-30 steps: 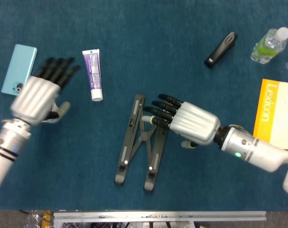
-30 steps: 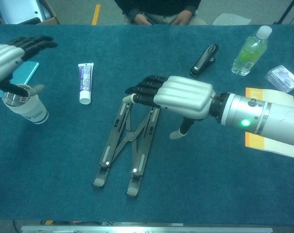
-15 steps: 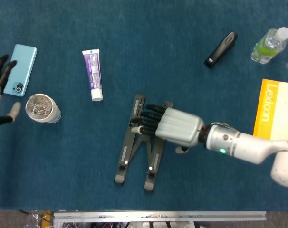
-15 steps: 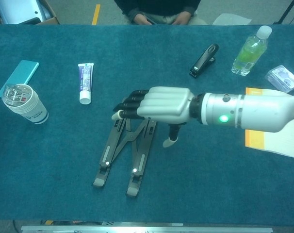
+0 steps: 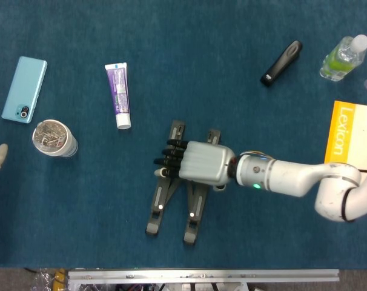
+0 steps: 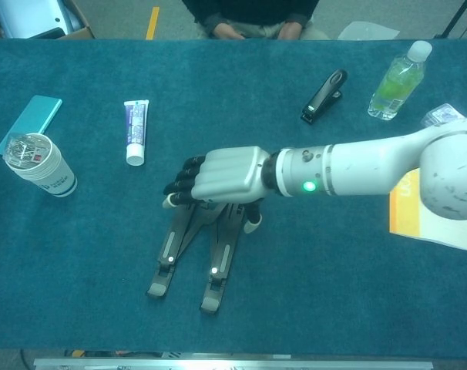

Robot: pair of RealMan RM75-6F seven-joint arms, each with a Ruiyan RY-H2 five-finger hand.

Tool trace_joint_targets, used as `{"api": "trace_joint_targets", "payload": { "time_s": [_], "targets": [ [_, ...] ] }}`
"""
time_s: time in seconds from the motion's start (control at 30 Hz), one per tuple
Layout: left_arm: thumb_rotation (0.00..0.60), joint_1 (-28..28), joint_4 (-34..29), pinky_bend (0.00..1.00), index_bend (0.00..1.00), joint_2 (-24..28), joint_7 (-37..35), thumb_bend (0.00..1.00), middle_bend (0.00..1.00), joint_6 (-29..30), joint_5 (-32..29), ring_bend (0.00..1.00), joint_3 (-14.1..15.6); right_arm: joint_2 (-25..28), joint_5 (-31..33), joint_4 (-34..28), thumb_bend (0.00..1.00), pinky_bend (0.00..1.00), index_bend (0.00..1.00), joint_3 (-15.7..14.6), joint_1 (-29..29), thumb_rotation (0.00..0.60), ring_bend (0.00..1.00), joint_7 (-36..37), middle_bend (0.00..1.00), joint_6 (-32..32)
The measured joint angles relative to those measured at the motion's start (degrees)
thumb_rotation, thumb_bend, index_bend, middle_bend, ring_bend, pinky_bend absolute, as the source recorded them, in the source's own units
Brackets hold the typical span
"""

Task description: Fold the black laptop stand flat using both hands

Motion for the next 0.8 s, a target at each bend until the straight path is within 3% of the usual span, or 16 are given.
{"api": "trace_joint_targets", "payload": {
  "time_s": [0.37, 0.8],
  "targets": [
    [0.600, 2.30, 1.38, 0.00, 0.00, 0.37, -3.58, 0.34, 0.00, -0.35, -0.13, 0.00, -0.69, -4.73, -1.24, 5.57, 0.00, 0.00, 0.00, -1.30, 3.02, 0.600, 0.00, 1.70, 0.00, -0.70],
    [0.600, 3.40, 1.64, 0.00, 0.00, -0.04, -4.51, 0.34, 0.00, -1.01, 0.18, 0.00, -1.59, -5.02, -1.14, 6.25, 0.00, 0.00, 0.00, -2.62, 4.43, 0.600, 0.00, 3.60, 0.00, -0.73]
  ]
}}
